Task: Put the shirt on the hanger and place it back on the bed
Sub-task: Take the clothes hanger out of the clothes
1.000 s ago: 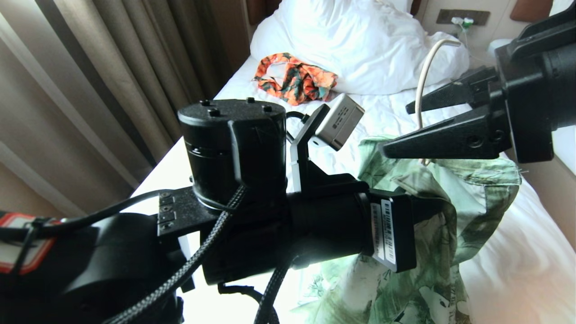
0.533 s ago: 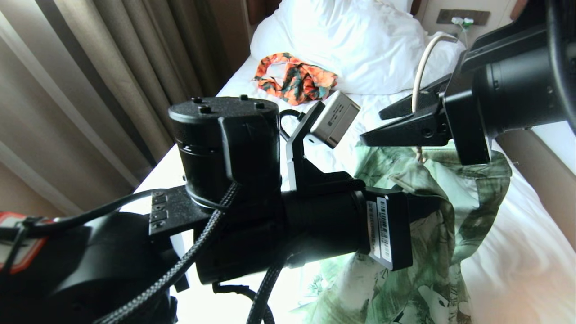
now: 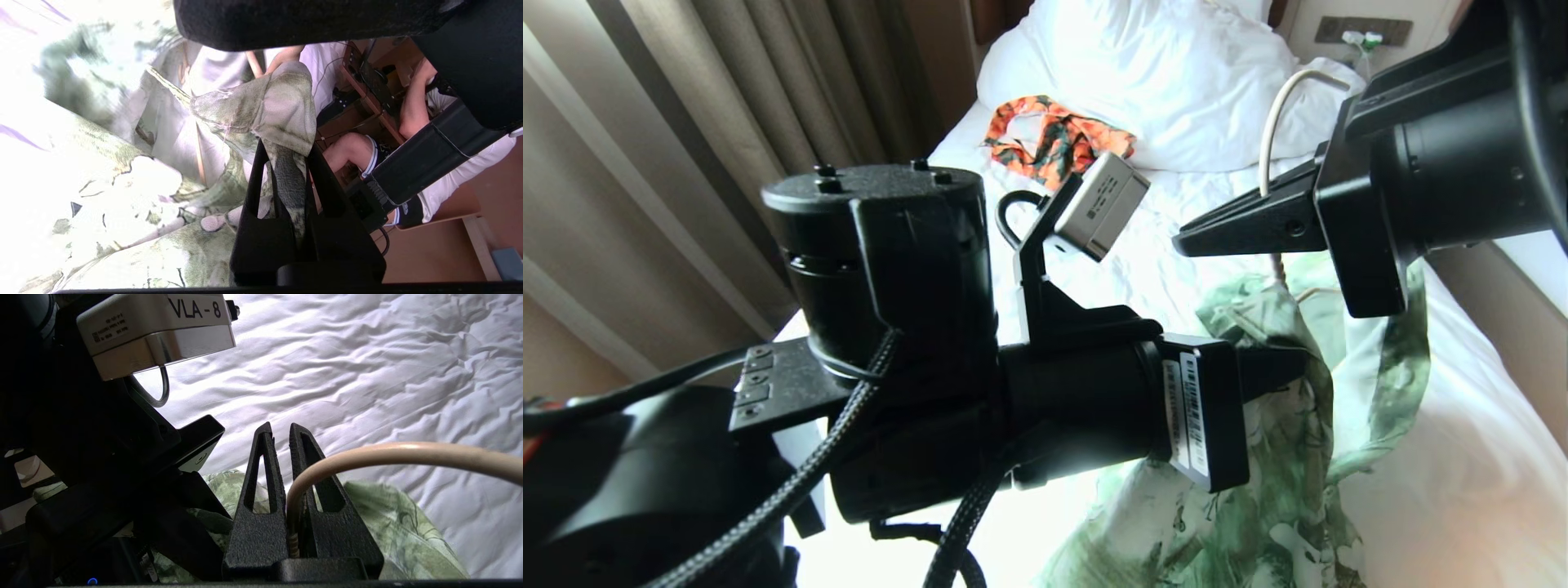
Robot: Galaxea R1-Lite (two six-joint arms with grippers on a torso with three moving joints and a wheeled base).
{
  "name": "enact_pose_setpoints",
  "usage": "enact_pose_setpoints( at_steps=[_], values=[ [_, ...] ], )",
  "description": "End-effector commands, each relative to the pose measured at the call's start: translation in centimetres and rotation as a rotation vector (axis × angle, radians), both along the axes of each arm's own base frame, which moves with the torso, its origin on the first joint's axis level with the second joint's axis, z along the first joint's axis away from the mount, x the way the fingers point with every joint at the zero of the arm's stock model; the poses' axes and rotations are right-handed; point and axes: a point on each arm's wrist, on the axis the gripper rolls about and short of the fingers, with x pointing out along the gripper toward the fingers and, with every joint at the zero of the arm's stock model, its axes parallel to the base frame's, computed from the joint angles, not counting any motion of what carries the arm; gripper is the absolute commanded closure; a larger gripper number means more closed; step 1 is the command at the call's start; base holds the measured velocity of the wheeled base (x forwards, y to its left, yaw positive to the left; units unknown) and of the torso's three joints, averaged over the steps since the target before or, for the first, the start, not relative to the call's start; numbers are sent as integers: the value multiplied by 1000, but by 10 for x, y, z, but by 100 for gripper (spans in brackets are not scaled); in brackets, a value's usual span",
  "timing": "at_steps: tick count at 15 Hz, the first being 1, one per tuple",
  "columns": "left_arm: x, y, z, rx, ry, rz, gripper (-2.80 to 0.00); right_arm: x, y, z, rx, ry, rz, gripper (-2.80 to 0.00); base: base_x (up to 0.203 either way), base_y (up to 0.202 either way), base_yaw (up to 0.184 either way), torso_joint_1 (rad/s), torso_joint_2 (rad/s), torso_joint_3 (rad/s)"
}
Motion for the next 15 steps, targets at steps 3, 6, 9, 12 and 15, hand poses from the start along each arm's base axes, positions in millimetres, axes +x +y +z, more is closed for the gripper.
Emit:
enact_pose_setpoints(
  at_steps=[3, 6, 9, 12, 15],
  values=[
    [-2, 4, -2, 5, 0, 1, -280, -2, -1, 1, 0, -3, 2, 0, 0, 0, 0, 0, 0, 0],
    [-5, 10, -2, 13, -23, -5, -280, -2, -2, 2, -3, -10, -15, 0, 0, 0, 0, 0, 0, 0],
    [-13, 28, -2, 11, -28, 2, -280, -1, -2, 2, -7, -22, -46, 0, 0, 0, 0, 0, 0, 0],
    [-14, 50, -5, 18, -26, 42, -280, 0, -3, 4, 3, -20, -72, 0, 0, 0, 0, 0, 0, 0],
    [-5, 70, 18, -49, -70, 118, -280, 2, -5, 4, 10, -15, -107, 0, 0, 0, 0, 0, 0, 0]
  ],
)
